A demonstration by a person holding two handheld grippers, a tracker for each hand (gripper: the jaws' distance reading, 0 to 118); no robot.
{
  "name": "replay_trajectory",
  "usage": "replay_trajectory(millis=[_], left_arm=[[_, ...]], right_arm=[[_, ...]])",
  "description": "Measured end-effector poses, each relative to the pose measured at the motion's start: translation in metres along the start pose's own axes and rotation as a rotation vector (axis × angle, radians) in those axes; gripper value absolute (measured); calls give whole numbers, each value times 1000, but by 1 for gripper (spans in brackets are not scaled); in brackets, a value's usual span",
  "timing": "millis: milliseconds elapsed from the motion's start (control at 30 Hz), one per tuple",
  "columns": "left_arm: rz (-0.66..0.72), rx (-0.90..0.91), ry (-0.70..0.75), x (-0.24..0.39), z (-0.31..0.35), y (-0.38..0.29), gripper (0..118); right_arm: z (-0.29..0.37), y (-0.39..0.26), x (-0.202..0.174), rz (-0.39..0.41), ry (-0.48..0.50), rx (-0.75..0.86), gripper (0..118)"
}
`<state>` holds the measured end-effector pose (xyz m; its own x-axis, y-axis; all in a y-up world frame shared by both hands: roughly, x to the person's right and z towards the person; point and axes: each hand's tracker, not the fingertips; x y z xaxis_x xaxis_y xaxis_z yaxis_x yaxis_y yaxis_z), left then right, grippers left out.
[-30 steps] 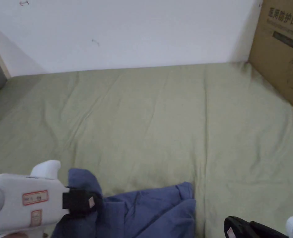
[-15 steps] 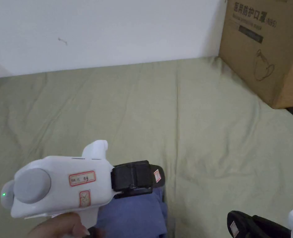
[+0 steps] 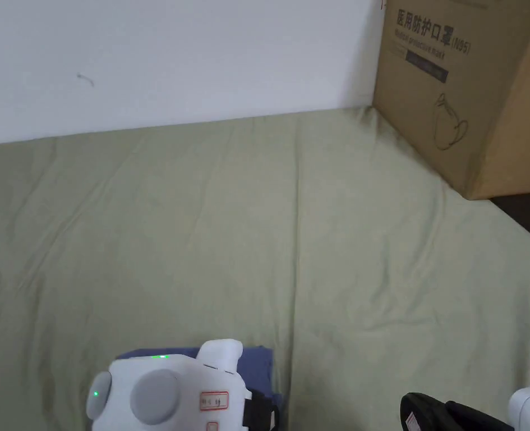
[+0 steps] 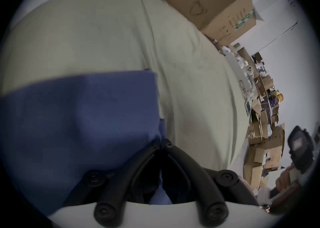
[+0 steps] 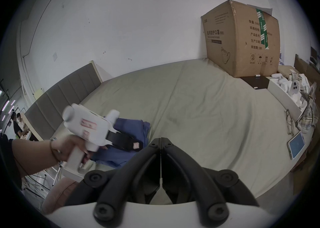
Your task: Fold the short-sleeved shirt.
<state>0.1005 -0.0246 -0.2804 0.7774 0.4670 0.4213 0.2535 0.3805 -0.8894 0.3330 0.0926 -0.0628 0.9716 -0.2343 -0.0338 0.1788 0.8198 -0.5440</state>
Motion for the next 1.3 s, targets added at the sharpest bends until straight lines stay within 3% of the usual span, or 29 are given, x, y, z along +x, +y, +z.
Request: replay_trajectory(millis=[33, 100, 167, 233, 367, 500, 633, 700, 767, 867, 1100, 1200, 1300], left_arm=[[43, 49, -99, 3, -3, -1, 3], [64, 68, -148, 18, 0, -7, 3], [-13, 217, -206, 39, 25, -20, 3], [-152, 395, -152, 59, 72, -28, 3], [-283, 757, 46, 74, 184, -51, 3], [-256, 1048, 338, 72, 263, -95, 3], [-204, 1229, 580, 68, 293, -154, 3], [-216, 1262, 699, 68, 293, -183, 3], [-185, 1258, 778, 68, 290, -204, 2], [-183, 1240, 754, 65, 289, -218, 2], [-186, 1233, 742, 67, 292, -218, 2], [-188, 1227, 735, 65, 289, -217, 2], [-194, 1207, 726, 60, 284, -216, 3]], right_arm=[[2, 2, 1, 4, -9, 2, 0], [5, 5, 2, 2, -19, 7, 0], [9, 10, 1, -17, -5, 25, 0], [13, 17, -3, -31, 19, 49, 0], [30, 42, -26, 22, 65, 179, 0], [59, 58, -58, 110, 51, 426, 0], [78, 41, -89, 199, -143, 718, 0], [80, 24, -92, 198, -136, 809, 0], [74, 10, -94, 196, -200, 787, 0], [72, 2, -93, 175, -213, 679, 0], [84, 3, -92, 156, -230, 697, 0], [93, 3, -90, 94, -168, 734, 0], [86, 7, -92, 103, -84, 646, 0]])
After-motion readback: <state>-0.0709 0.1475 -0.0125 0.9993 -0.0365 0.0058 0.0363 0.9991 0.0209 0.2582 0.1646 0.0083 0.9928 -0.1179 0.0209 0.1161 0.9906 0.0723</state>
